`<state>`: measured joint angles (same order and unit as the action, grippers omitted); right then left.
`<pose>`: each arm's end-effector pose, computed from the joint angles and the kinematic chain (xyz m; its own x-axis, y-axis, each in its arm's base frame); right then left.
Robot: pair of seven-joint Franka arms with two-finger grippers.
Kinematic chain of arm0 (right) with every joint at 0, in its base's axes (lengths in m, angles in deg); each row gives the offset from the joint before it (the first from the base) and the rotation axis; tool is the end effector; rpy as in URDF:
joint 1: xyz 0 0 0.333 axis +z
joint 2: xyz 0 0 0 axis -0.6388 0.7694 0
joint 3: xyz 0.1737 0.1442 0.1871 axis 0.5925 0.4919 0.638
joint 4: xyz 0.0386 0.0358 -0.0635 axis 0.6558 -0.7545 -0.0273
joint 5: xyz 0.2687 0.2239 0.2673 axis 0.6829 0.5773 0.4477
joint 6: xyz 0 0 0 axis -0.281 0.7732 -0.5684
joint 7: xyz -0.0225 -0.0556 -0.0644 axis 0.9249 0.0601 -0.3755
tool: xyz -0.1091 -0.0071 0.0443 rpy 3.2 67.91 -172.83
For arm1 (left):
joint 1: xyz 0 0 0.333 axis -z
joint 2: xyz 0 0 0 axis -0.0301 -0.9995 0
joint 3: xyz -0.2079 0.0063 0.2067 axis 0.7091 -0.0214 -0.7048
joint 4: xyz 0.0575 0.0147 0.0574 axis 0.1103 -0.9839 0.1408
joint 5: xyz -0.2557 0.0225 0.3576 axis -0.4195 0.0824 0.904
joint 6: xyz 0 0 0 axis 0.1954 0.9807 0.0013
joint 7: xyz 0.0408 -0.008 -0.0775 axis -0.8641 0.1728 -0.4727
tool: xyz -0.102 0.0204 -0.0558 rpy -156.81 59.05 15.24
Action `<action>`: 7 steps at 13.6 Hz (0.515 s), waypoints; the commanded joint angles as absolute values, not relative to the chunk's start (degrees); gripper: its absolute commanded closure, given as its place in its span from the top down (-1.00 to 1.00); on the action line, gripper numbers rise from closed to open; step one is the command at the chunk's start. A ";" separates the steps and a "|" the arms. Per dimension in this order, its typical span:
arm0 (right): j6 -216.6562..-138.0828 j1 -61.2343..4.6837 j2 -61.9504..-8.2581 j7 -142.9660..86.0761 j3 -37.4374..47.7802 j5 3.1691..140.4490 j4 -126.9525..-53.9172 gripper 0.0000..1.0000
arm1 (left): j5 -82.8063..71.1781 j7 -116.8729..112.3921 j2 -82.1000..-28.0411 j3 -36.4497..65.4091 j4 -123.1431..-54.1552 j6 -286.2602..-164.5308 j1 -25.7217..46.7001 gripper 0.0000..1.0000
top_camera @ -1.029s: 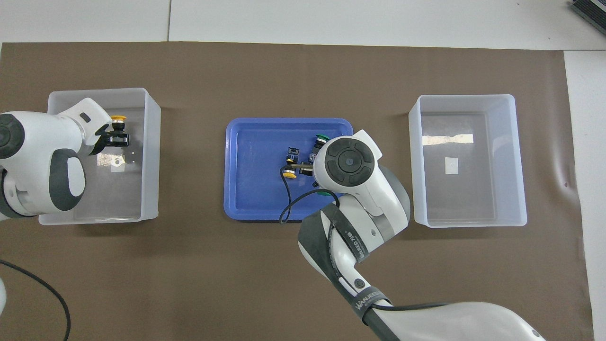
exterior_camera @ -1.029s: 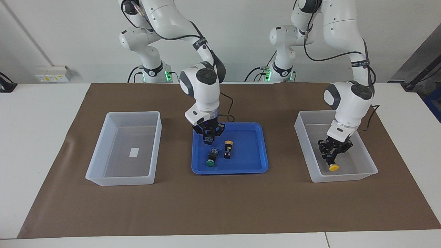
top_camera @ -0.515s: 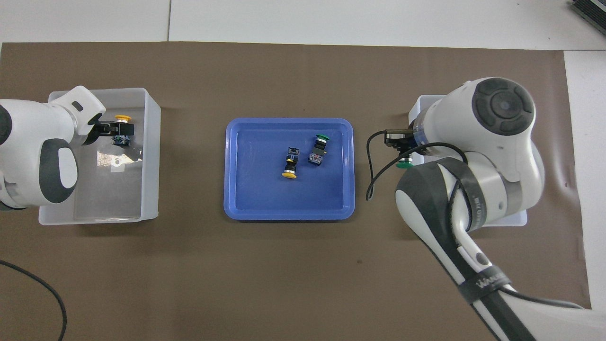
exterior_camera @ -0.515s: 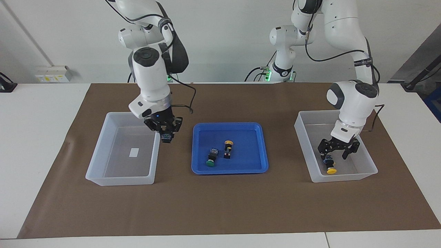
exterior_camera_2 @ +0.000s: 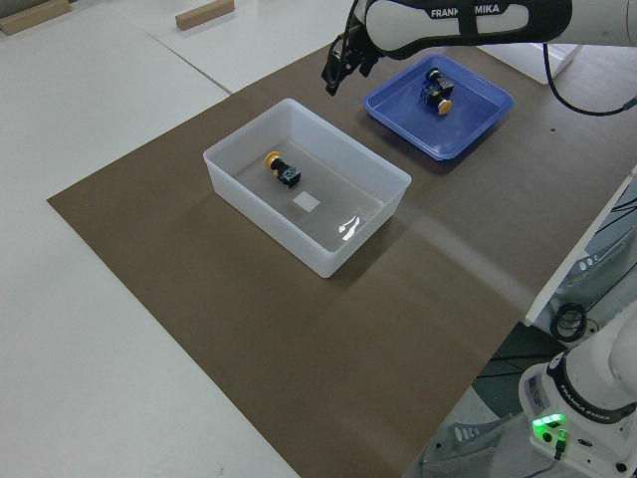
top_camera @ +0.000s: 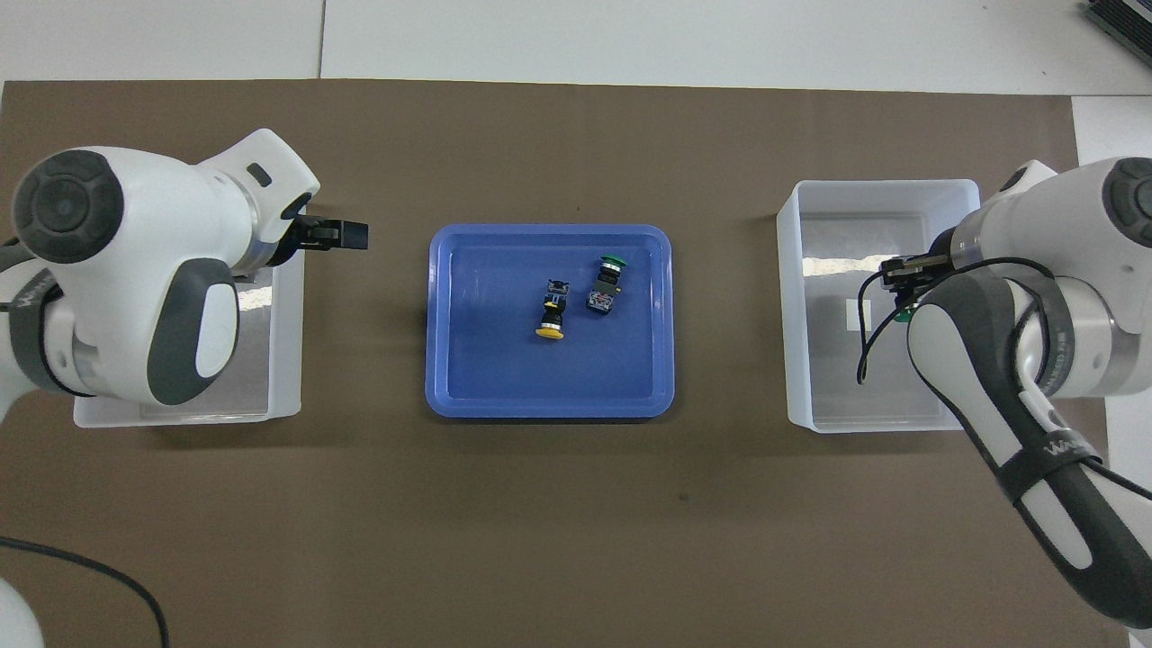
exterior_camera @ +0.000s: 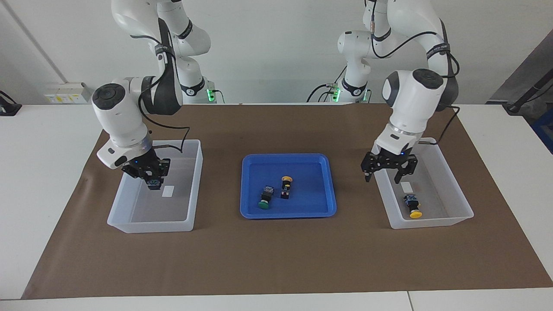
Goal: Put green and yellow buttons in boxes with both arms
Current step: 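Reach the left gripper to the second yellow button in the tray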
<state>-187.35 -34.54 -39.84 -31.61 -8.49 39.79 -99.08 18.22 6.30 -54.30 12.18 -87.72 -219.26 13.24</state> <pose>0.6401 -0.0144 0.3326 0.9937 0.0818 0.0766 0.0782 -0.9958 0.0483 0.6402 -0.1802 0.3921 0.9594 -0.1297 0.2506 -0.1469 -0.9878 0.0510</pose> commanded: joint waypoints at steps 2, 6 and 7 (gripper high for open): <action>-196.95 -35.75 -38.07 -30.20 -7.57 39.99 -104.80 -1.00 | 18.71 -2.67 -55.02 11.28 -89.58 -221.65 21.63 1.00; -201.36 -35.57 -35.59 -30.38 -7.57 39.90 -104.81 0.26 | 18.71 -10.42 -60.55 11.28 -89.14 -228.15 28.93 1.00; -201.19 -35.40 -35.51 -30.47 -7.57 39.99 -104.72 0.85 | 18.71 -12.18 -62.39 11.28 -88.53 -229.56 30.51 1.00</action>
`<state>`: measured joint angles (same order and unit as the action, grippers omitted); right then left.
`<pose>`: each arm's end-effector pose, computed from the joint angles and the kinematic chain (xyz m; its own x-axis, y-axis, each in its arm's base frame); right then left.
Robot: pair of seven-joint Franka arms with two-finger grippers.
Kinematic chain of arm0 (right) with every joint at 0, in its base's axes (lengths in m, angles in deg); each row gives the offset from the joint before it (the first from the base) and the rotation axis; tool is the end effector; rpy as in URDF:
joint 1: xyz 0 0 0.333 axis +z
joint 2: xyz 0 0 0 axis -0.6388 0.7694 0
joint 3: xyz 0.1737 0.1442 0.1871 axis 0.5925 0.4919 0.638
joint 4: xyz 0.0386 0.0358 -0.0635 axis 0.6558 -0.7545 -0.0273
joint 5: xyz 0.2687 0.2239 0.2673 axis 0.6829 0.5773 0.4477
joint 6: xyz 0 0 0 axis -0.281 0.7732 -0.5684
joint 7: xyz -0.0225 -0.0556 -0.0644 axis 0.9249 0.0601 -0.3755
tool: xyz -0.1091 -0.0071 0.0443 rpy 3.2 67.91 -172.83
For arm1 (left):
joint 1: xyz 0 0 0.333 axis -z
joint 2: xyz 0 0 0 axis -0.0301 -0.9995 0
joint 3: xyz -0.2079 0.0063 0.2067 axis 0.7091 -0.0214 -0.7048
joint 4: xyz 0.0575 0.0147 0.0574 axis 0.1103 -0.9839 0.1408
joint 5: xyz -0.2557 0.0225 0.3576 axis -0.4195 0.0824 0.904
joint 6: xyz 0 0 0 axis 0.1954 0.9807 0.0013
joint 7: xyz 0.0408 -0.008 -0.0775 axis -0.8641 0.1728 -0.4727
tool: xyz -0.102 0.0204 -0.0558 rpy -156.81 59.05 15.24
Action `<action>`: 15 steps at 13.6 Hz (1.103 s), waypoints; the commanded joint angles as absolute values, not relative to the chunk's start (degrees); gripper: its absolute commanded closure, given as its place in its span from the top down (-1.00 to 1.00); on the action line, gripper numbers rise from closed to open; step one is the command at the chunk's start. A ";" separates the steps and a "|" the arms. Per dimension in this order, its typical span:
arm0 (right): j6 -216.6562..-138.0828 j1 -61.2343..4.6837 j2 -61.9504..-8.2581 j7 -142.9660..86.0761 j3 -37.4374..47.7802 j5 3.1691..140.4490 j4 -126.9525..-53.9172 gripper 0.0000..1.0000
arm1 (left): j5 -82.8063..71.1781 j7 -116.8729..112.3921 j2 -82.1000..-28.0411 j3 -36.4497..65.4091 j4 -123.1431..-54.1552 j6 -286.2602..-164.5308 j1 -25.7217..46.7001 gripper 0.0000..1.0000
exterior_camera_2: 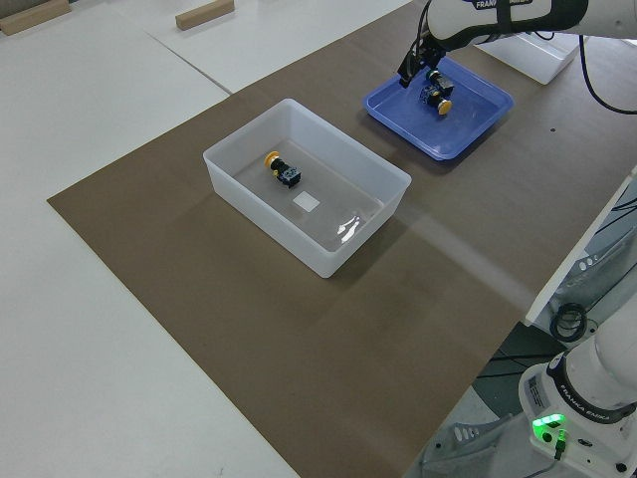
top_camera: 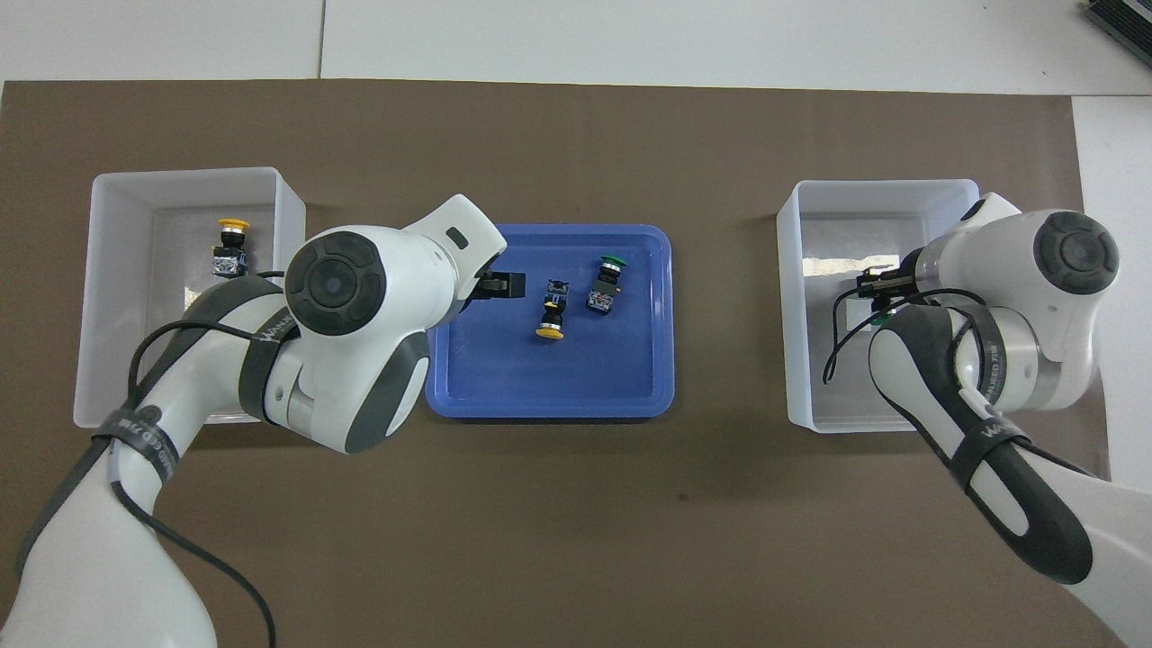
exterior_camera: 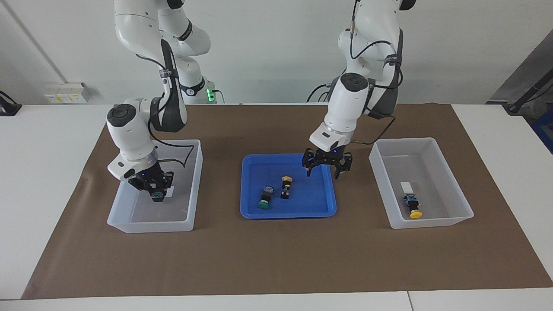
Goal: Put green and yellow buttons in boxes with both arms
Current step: 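Reach the left gripper to the second yellow button in the tray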
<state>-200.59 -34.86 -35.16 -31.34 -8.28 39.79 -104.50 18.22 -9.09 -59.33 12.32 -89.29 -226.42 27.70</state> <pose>0.6329 -0.0156 0.2573 0.9871 0.0929 0.1302 0.0858 -0.9946 0.0589 0.5807 -0.3391 0.3333 0.9657 -0.1066 0.2367 -0.1379 -0.9832 0.1197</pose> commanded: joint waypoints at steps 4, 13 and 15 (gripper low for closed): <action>-196.82 -34.87 -38.13 -30.64 -7.22 39.90 -102.62 1.00 | 18.71 -15.36 -68.21 11.36 -87.64 -238.00 33.34 0.77; -185.54 -24.69 -39.99 -54.86 -6.95 40.08 -93.56 1.00 | 18.97 -14.75 -68.49 10.66 -88.52 -239.77 33.78 -1.00; -186.59 -21.00 -38.50 -61.98 -6.95 40.95 -92.86 1.00 | 19.23 -14.66 -63.32 10.22 -88.79 -234.00 32.38 -1.00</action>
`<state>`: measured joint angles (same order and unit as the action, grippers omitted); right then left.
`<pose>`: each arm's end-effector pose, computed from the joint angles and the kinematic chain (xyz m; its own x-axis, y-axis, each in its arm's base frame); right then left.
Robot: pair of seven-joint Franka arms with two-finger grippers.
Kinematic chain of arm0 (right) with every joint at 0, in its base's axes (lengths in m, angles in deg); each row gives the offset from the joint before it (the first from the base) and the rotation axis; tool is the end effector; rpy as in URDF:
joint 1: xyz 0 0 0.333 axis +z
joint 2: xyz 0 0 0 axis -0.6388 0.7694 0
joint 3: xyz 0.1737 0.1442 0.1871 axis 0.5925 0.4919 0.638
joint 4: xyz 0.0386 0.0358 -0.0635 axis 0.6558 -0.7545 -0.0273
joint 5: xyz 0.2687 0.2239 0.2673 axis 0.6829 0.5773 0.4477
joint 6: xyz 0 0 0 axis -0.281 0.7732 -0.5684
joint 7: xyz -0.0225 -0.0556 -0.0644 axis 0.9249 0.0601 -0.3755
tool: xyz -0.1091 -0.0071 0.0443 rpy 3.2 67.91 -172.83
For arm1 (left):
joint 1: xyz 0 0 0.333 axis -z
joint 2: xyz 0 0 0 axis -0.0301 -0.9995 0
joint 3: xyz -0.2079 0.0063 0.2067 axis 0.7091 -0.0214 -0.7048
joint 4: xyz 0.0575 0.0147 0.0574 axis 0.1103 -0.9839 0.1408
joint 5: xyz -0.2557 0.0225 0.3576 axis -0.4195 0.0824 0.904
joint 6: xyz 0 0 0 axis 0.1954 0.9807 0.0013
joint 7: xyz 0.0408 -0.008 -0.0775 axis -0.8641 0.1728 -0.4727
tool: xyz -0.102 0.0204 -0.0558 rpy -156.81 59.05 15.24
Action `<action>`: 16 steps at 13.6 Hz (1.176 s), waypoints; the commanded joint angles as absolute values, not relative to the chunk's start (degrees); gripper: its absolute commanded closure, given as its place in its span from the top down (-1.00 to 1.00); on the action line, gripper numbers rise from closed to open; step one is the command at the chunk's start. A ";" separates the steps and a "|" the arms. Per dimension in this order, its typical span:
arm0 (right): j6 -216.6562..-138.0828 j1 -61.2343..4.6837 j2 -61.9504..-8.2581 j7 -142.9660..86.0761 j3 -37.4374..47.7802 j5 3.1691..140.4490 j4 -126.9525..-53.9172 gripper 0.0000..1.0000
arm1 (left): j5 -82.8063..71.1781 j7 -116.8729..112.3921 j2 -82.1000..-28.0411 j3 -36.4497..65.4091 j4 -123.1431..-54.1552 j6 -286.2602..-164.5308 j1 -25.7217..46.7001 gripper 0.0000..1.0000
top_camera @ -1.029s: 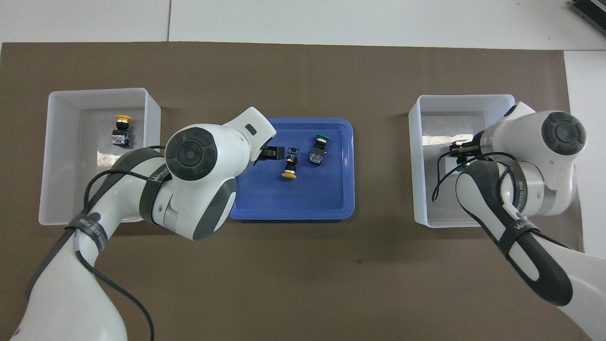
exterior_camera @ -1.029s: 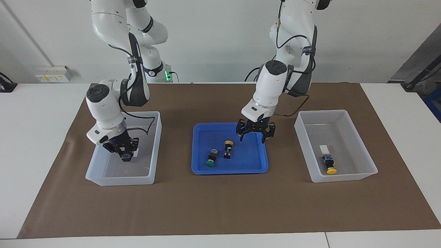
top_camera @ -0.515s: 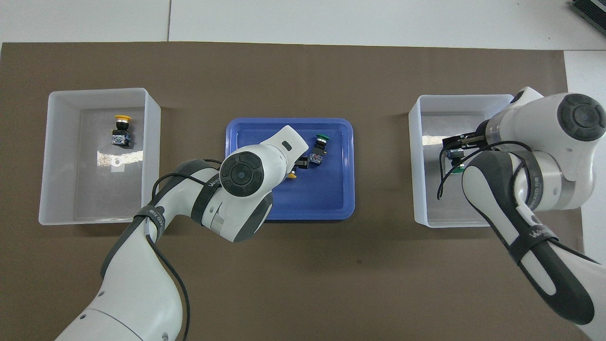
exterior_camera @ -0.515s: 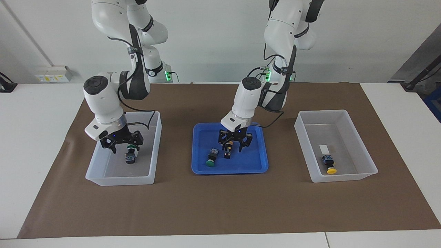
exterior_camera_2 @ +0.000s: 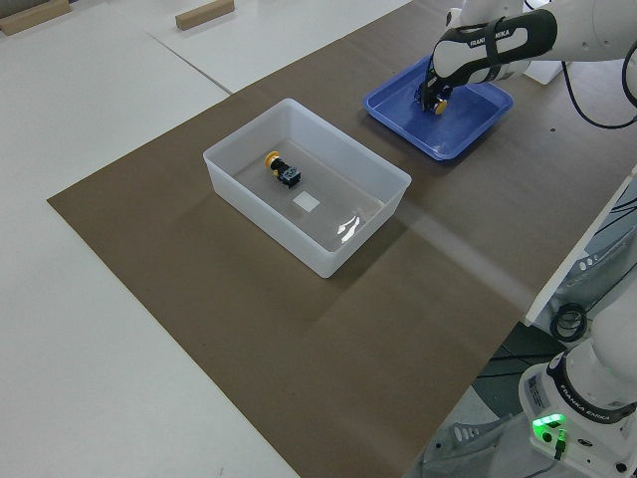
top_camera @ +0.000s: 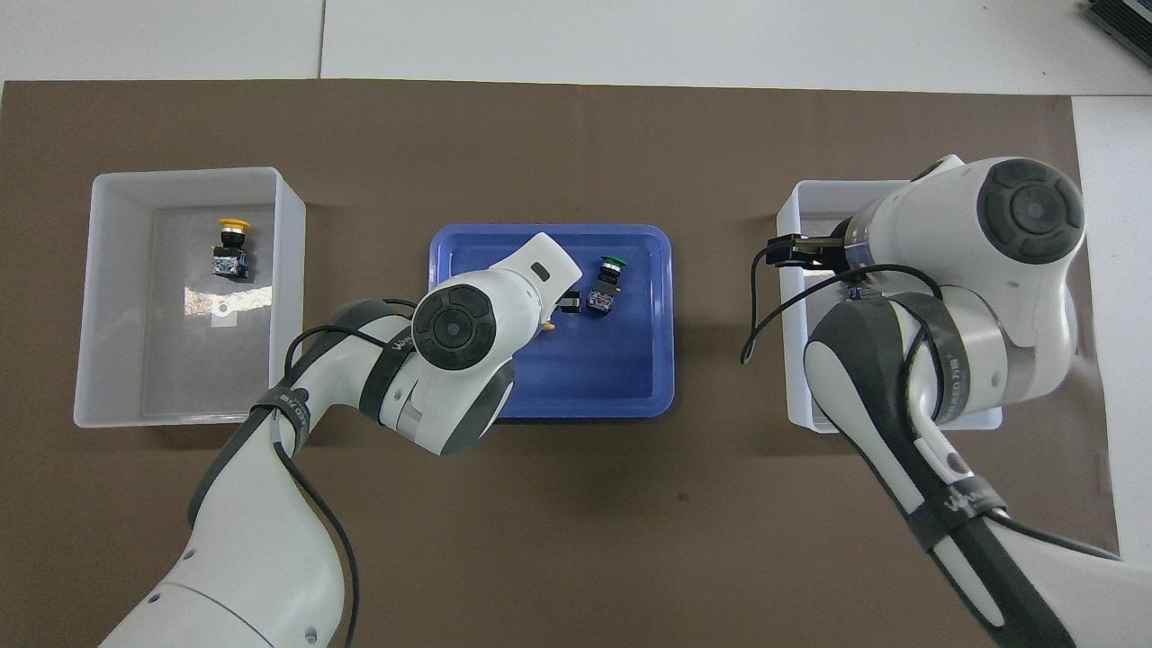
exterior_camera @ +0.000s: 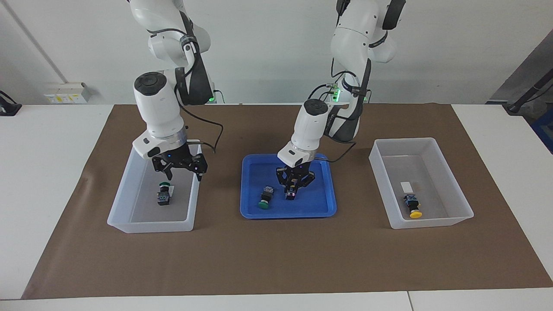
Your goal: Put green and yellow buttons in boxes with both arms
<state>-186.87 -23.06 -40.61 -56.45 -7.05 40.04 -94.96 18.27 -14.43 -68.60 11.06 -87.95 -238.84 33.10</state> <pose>0.6437 0.1329 0.3773 0.9786 -0.1311 0.1585 -0.1292 -0.9914 -0.0222 0.5709 -0.3910 0.2606 0.9527 -0.0737 0.2948 -0.1276 -0.9775 0.1681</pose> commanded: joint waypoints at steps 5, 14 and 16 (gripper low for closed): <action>-188.62 -13.79 -31.22 -78.06 -6.95 42.80 -85.94 1.00 | 19.32 -5.45 -52.84 9.43 -88.70 -221.14 18.70 -1.00; -195.91 -5.43 -20.39 -89.27 -6.95 41.92 -81.86 1.00 | 19.15 17.23 -54.32 9.69 -93.53 -232.20 -1.89 -1.00; -197.66 -5.07 -20.21 -89.27 -6.95 41.92 -83.62 1.00 | 19.15 20.83 -58.09 9.69 -93.71 -235.79 -4.00 -1.00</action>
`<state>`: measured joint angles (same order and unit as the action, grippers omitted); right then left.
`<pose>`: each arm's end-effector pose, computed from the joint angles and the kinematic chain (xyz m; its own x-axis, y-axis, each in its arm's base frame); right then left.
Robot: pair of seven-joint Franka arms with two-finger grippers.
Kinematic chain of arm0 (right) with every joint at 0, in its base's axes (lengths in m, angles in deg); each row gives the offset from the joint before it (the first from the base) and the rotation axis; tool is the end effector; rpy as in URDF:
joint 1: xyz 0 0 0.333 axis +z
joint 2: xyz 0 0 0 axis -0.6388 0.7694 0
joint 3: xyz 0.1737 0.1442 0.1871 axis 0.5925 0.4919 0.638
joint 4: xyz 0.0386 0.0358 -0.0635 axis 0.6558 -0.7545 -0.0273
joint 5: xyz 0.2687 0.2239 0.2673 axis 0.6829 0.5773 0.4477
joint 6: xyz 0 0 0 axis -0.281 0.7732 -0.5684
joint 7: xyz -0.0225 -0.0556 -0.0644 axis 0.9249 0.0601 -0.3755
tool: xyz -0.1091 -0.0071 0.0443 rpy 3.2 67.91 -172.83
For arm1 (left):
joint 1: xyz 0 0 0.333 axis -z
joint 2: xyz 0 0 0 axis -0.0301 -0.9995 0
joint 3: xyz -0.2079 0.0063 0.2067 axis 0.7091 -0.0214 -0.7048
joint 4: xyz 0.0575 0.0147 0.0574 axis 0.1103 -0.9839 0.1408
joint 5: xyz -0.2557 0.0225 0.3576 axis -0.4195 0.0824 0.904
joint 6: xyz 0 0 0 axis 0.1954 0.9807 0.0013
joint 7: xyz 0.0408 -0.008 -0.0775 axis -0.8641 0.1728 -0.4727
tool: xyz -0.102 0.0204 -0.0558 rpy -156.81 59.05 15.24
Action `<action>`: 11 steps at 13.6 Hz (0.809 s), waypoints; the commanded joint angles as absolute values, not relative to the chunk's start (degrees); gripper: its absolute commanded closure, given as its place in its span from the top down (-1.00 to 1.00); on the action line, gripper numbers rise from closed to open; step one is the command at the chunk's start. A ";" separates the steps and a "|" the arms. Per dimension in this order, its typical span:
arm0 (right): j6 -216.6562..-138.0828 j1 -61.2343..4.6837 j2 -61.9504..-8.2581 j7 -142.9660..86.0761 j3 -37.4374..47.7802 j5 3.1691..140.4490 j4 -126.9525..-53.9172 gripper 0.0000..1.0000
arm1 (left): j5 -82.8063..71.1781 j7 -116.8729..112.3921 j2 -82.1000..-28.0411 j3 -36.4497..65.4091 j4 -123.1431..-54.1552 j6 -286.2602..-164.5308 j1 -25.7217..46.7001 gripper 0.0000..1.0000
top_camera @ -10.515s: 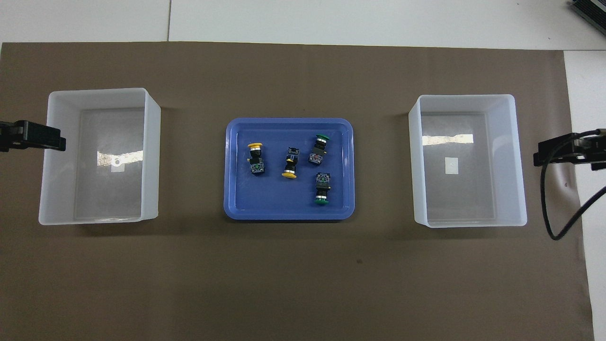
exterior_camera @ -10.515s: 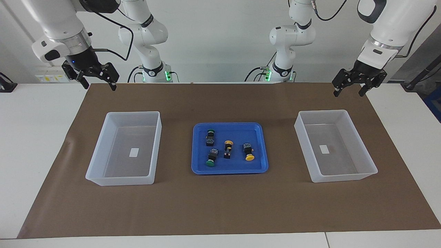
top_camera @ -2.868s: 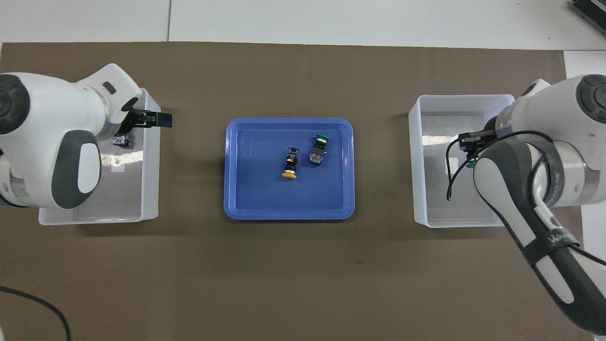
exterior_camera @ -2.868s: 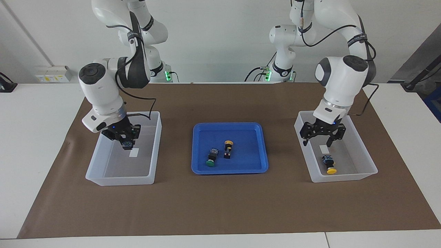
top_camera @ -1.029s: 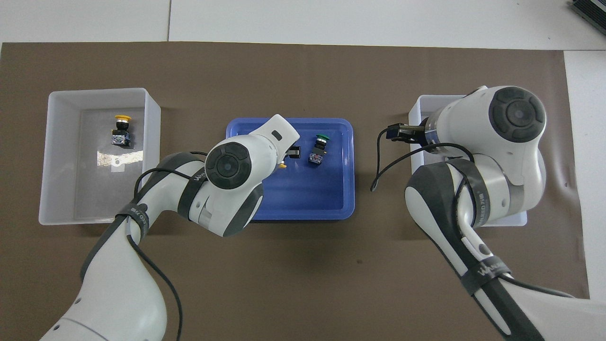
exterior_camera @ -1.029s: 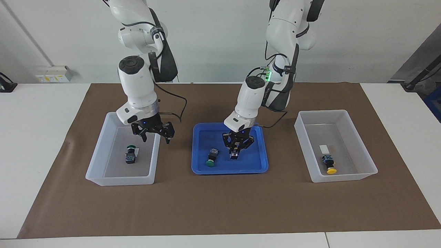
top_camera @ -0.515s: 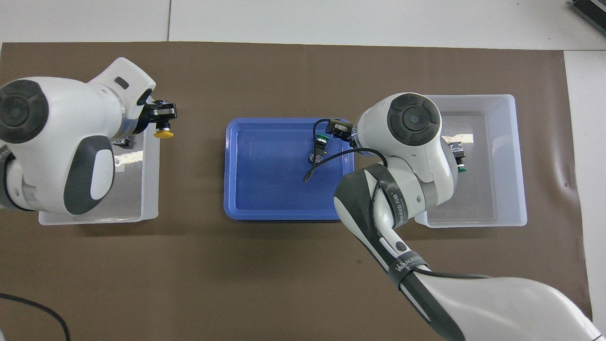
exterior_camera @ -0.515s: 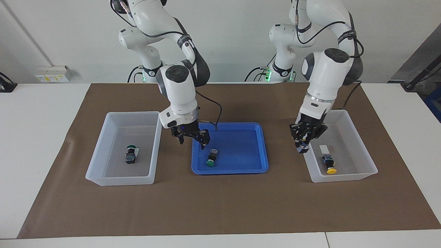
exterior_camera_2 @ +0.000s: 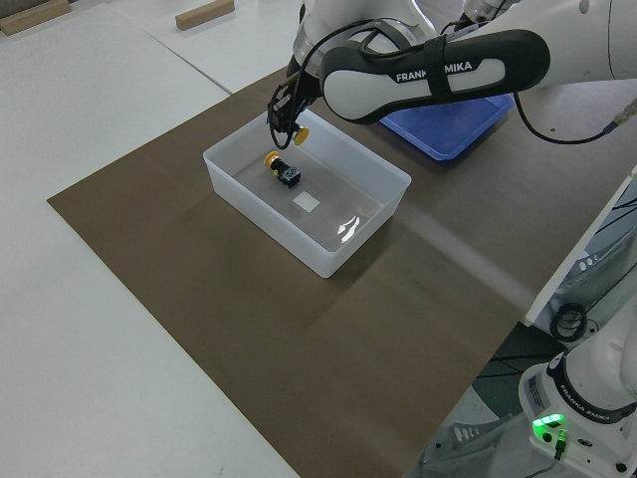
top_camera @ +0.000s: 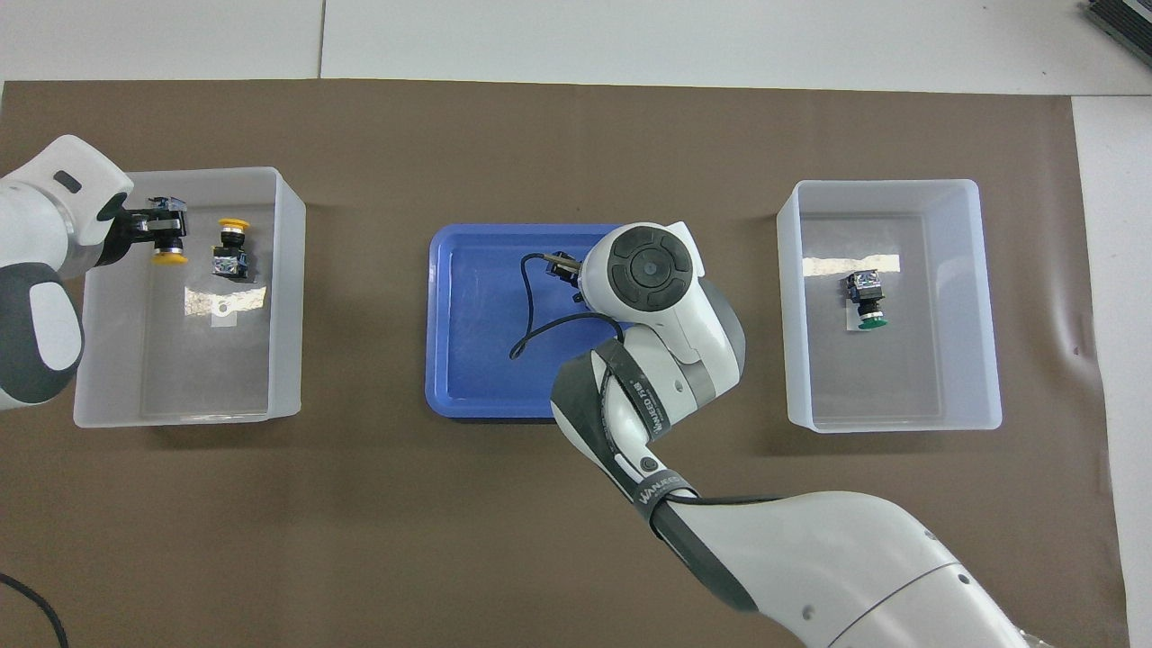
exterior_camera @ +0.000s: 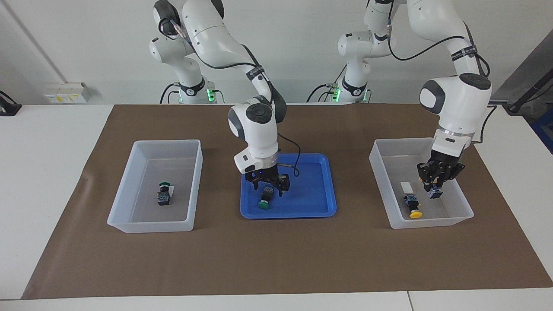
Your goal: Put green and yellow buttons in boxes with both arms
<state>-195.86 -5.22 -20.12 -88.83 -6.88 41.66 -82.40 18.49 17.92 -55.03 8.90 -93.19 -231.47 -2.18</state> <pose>0.6280 0.3633 0.2599 0.9149 -0.3799 0.1365 -0.3659 -0.9233 -0.1171 0.6606 0.0342 0.3583 0.9348 -0.0236 0.3543 -0.0163 -0.9996 -0.0234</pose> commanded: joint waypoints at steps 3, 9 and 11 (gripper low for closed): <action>-199.16 -4.98 -19.25 -89.35 -6.95 41.92 -84.15 0.77 | 19.15 21.99 -61.79 9.69 -94.06 -238.62 -4.36 -0.82; -197.24 -4.72 -19.33 -90.49 -6.95 41.92 -83.72 -1.00 | 19.15 21.90 -61.89 9.69 -93.53 -237.75 -4.28 1.00; -191.81 -5.07 -20.29 -90.24 -7.04 41.83 -81.00 -1.00 | 19.15 21.55 -58.48 9.69 -93.53 -233.47 -3.66 1.00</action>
